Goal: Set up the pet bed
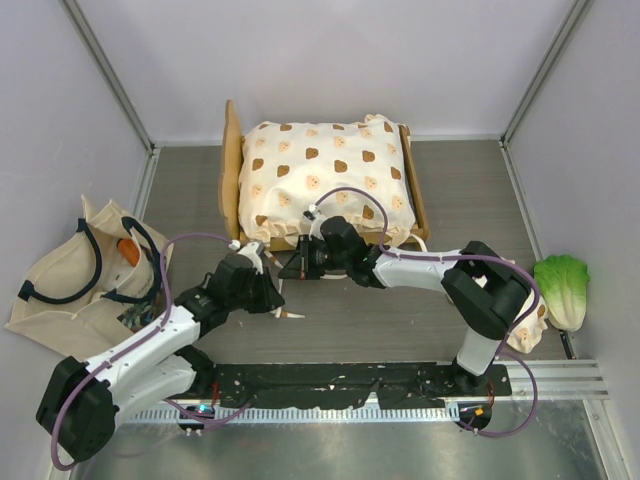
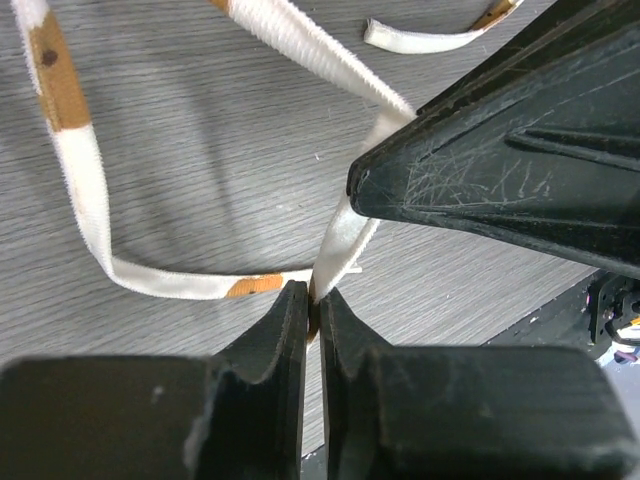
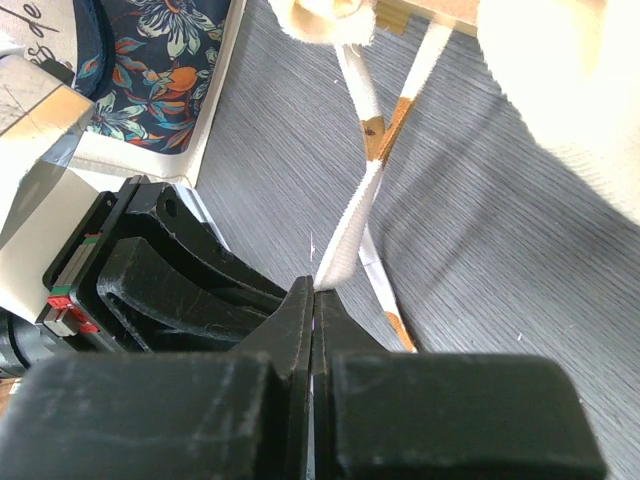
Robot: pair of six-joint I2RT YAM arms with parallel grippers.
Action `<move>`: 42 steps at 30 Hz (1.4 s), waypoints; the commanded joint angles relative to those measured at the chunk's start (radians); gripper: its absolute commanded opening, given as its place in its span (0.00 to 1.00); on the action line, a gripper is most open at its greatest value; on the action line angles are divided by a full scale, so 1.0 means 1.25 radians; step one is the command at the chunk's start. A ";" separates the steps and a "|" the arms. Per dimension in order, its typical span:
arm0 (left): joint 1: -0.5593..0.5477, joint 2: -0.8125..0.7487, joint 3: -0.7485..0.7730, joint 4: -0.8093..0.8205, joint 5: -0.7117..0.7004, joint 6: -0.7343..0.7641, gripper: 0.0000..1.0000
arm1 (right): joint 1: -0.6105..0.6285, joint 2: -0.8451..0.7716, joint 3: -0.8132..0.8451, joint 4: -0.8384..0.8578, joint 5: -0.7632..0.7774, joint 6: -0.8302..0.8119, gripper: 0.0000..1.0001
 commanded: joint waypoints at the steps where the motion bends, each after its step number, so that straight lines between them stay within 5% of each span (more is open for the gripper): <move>1: -0.003 -0.010 0.005 0.008 -0.001 0.006 0.06 | 0.000 -0.017 0.028 0.020 -0.020 -0.008 0.01; 14: -0.003 -0.112 0.032 -0.170 -0.153 -0.161 0.00 | 0.054 0.021 0.053 -0.120 0.086 -0.073 0.02; 22: -0.002 -0.102 0.091 -0.342 -0.276 -0.192 0.00 | 0.069 -0.006 0.060 -0.141 0.167 -0.088 0.36; 30: -0.002 -0.093 0.080 -0.335 -0.292 -0.197 0.00 | 0.069 -0.005 0.140 -0.105 0.242 -0.101 0.37; 42: 0.008 -0.080 0.095 -0.313 -0.298 -0.159 0.00 | 0.075 0.160 0.252 -0.008 0.283 -0.055 0.37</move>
